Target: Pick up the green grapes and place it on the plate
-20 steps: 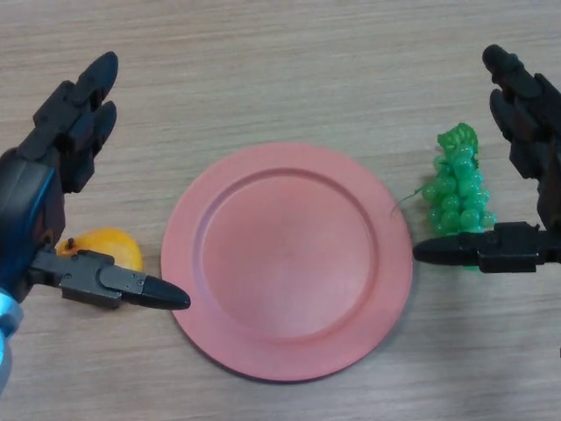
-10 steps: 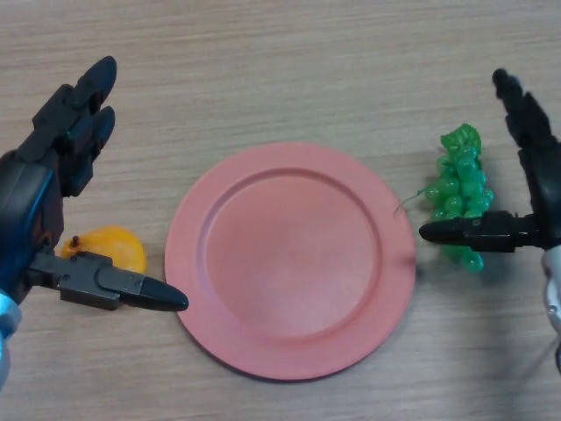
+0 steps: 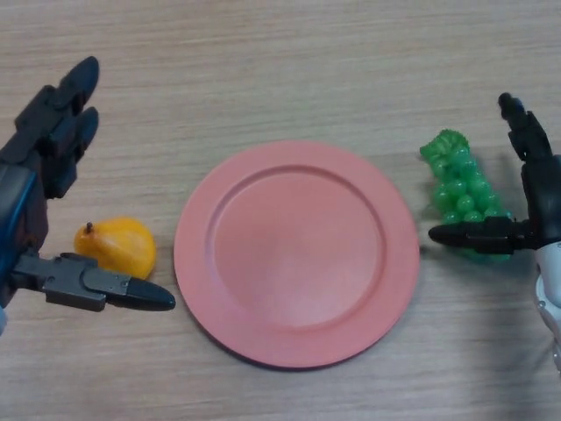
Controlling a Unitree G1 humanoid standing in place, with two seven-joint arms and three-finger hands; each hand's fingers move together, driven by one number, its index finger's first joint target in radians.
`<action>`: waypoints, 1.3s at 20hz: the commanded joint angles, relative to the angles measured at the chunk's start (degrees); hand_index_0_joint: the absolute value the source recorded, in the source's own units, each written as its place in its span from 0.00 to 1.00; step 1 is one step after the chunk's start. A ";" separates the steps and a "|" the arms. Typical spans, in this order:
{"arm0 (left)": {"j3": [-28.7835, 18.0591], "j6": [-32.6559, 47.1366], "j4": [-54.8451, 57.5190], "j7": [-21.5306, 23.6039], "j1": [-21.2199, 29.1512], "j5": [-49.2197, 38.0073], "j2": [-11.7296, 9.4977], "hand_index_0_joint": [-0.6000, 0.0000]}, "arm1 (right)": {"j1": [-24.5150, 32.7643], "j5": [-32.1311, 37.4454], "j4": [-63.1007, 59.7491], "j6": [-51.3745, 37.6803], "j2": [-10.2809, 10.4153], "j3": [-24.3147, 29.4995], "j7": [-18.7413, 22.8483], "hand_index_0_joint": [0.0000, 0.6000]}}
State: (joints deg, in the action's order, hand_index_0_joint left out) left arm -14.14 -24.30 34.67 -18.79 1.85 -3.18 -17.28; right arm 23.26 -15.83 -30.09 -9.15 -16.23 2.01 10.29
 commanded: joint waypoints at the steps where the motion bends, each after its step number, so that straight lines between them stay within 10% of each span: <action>1: -3.32 7.98 3.23 1.32 0.70 -0.41 -1.49 1.00 | 1.24 -1.42 2.23 -3.34 -3.08 2.28 0.45 0.99; 11: -3.32 6.28 4.42 1.55 0.85 -0.42 -1.67 1.00 | -1.38 6.03 23.86 13.50 -0.45 0.48 -14.47 1.00; 18: -3.37 5.93 4.91 1.54 1.49 -1.12 -1.93 1.00 | 1.46 7.22 41.36 19.32 4.82 -7.15 -15.64 1.00; 23: -4.46 9.19 3.75 2.06 1.17 -1.31 -2.02 1.00 | -0.81 14.86 53.48 29.35 5.33 -22.37 -11.31 1.00; 26: -4.55 10.36 3.35 2.39 1.06 -1.05 -1.97 1.00 | -0.79 12.86 53.42 29.04 5.33 -23.67 -12.35 0.50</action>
State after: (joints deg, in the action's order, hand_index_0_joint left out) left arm -14.37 -23.30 35.55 -18.61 1.55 -3.60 -17.32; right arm 20.06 -2.20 20.30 26.75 -11.07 -25.45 -2.94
